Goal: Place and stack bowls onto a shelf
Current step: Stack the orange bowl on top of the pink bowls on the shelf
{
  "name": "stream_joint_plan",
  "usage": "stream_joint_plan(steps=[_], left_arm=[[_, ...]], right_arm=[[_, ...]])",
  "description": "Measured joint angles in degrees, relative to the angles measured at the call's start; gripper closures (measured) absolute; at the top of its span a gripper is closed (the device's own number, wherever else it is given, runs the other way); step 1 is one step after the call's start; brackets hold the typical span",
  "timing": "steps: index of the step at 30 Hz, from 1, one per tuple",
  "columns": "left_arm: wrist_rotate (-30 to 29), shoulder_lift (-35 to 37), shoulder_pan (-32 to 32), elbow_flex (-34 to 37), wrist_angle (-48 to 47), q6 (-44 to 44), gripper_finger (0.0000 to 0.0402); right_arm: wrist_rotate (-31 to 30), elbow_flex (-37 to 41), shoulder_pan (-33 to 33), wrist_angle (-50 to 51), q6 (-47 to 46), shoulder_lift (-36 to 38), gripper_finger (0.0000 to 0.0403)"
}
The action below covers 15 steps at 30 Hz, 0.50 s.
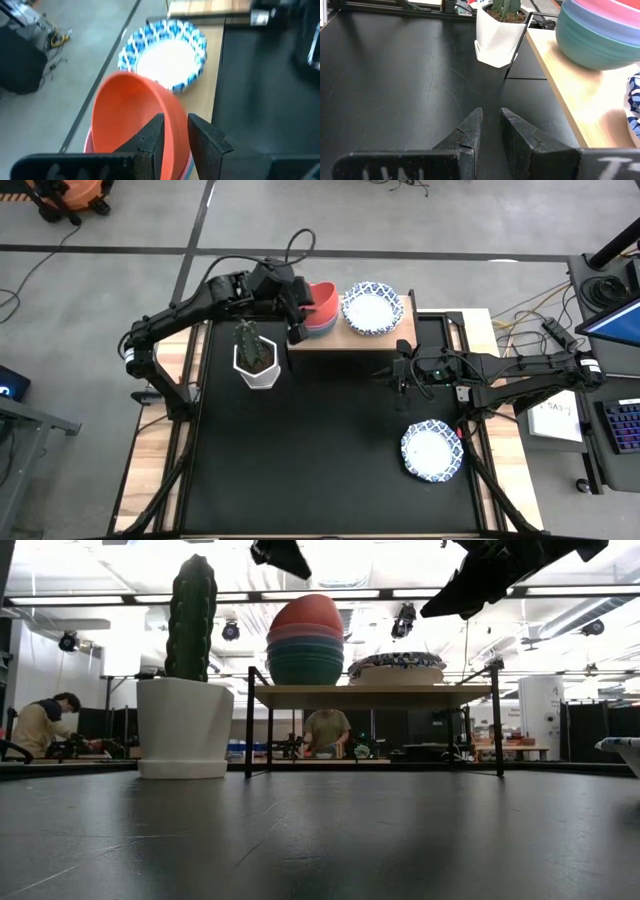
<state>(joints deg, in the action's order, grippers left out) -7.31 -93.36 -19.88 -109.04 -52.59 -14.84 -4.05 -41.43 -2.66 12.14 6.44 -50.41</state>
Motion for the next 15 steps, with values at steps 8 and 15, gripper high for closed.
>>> stream_joint_plan(steps=[8,15], left_arm=[[1.9,0.0,0.0,4.0,14.7,0.5,0.0333],[1.9,-0.2,-1.1,10.1,24.5,1.3,0.0333]], right_arm=[[0.0,0.0,0.0,0.0,0.0,0.0,0.0346],[0.0,0.4,0.0,0.0,-0.5,0.0,0.0346]])
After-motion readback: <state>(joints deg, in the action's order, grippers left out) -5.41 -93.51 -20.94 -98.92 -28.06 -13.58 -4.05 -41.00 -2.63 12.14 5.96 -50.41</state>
